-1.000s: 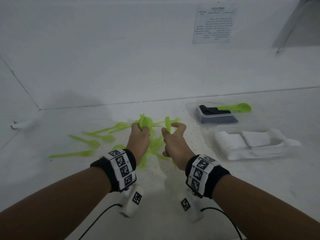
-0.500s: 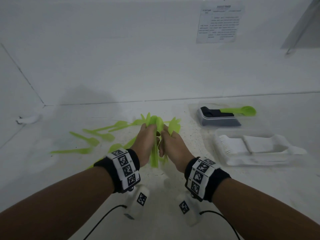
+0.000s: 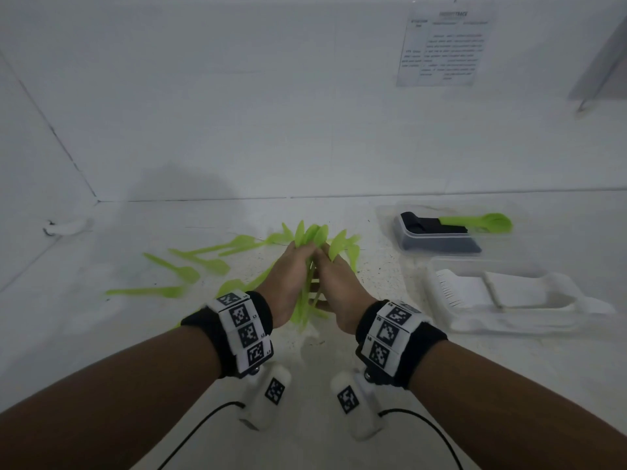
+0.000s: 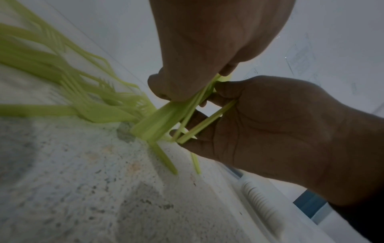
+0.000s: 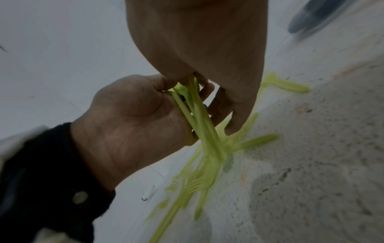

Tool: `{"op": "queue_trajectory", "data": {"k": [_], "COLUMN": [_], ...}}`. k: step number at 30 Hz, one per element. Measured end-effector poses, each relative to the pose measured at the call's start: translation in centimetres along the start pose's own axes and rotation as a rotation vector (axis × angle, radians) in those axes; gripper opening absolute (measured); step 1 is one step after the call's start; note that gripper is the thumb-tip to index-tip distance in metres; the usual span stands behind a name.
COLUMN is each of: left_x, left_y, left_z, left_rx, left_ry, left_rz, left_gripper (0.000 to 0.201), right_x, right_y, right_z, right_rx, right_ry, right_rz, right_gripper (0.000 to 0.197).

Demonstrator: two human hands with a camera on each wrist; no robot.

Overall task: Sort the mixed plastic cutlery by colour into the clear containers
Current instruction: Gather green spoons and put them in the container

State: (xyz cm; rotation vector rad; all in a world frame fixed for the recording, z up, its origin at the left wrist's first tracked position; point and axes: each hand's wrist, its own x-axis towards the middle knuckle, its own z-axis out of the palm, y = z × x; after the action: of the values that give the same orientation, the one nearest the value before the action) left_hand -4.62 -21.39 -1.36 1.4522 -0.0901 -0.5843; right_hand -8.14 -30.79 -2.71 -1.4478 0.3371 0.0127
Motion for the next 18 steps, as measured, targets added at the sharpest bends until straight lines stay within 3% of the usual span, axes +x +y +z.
{"op": "queue_trajectory", "data": {"k": [4, 12, 14, 18], "left_x": [-0.1, -0.7, -0.4, 0.8], "left_y": [-0.1, -0.1, -0.6, -0.9], "left_z": [0.0, 0.0, -0.4, -1.6], "left_rx": [0.081, 0.087, 0.080, 0.020], "left_ry": [-0.013, -0.097, -0.048, 0.195], "left_rz": [0.023, 0.055, 0.087, 0.115], "left_gripper": [0.031, 0.031, 0.026, 0.024], "right_x": [0.5, 0.6, 1.0, 2.4], "right_y": [0.4, -0.1, 0.1, 0.8], "right_z": [0.3, -0.9, -1.2, -2.1], "right_rx": [0.035, 0.096, 0.129, 0.162], "right_ry": [-0.003, -0.015, 0.044, 0.182], "right_rz": [0.044, -0.027, -0.007, 0.037], "right_gripper": [0.025, 0.030, 0.025, 0.018]}}
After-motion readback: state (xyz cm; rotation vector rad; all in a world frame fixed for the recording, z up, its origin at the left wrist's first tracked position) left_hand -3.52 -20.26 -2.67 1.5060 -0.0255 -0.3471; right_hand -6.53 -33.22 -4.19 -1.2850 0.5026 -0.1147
